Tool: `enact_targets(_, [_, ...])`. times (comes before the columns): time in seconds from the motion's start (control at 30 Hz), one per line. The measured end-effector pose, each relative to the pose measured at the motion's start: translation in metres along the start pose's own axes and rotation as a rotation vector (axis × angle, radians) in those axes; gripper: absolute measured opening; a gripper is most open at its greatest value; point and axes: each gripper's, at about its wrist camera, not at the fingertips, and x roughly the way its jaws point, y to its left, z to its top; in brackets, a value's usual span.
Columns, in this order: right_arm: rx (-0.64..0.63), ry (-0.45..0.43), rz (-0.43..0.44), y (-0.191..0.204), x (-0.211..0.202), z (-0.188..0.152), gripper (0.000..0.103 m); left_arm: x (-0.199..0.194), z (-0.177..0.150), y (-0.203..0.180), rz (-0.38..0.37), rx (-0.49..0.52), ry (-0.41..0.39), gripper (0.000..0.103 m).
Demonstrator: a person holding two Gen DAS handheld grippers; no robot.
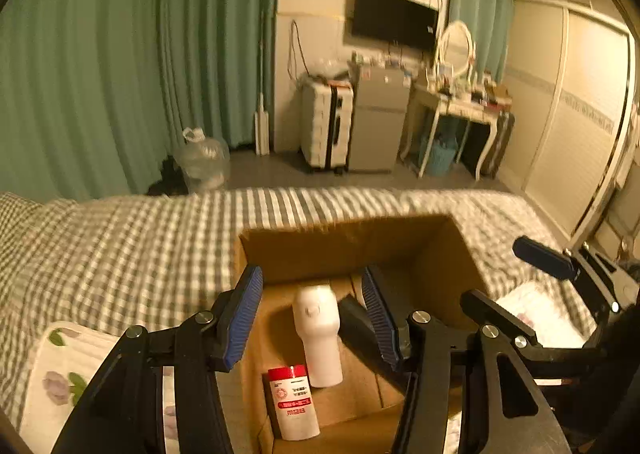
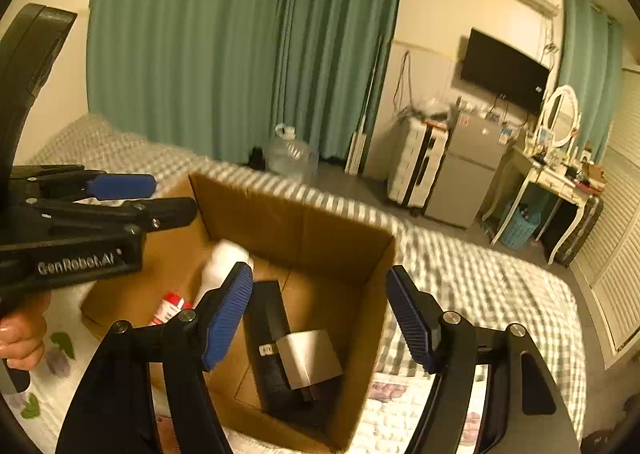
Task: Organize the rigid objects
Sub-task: 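Lower the hair dryer and charger into the box and open both tools, then move both open tools back toward the pink card case and small white cylinder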
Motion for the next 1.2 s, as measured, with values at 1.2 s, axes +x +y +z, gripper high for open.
enact_targets(1.2, [0.063, -0.355, -0.049, 0.054, -0.263, 0.003, 0.103, -0.24, -0.033, 0.004, 0.114, -0.072, -0.364, 0.067])
